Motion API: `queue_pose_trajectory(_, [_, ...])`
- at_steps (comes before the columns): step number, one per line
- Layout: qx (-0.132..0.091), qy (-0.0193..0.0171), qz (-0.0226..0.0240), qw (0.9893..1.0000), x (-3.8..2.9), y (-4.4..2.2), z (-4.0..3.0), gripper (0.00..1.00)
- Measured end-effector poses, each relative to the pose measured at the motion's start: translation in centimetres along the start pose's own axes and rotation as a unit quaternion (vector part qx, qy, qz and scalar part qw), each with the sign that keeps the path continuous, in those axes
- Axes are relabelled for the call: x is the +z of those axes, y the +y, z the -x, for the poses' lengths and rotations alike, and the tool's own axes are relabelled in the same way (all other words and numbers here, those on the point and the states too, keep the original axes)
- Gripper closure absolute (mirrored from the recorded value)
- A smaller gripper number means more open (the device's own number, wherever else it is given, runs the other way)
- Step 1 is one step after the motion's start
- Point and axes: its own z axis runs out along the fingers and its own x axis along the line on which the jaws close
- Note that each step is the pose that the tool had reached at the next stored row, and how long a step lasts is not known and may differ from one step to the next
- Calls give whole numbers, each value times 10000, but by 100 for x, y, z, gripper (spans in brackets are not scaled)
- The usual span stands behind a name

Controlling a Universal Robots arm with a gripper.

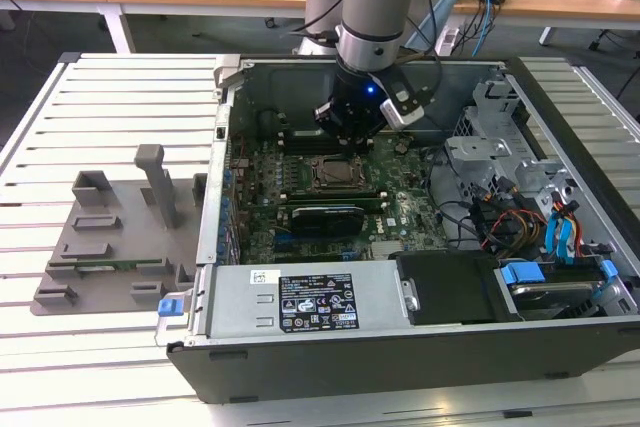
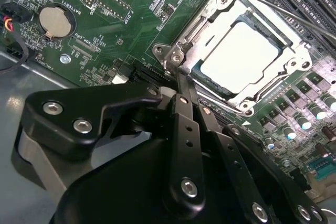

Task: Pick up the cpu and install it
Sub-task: 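Install the first cpu locking lever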

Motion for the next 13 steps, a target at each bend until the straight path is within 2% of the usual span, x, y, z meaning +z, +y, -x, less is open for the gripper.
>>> queue_pose_trajectory(7, [0,1,1,10000,37,-2,0,89])
queue_pose_trajectory(9, [1,-3,29,10000,35,-1,-1,89])
queue_pose_trajectory(11, [0,-8,39,10000,6,2,1,89])
queue_pose_trajectory(13, [-2,-10,32,10000,-64,4,0,89])
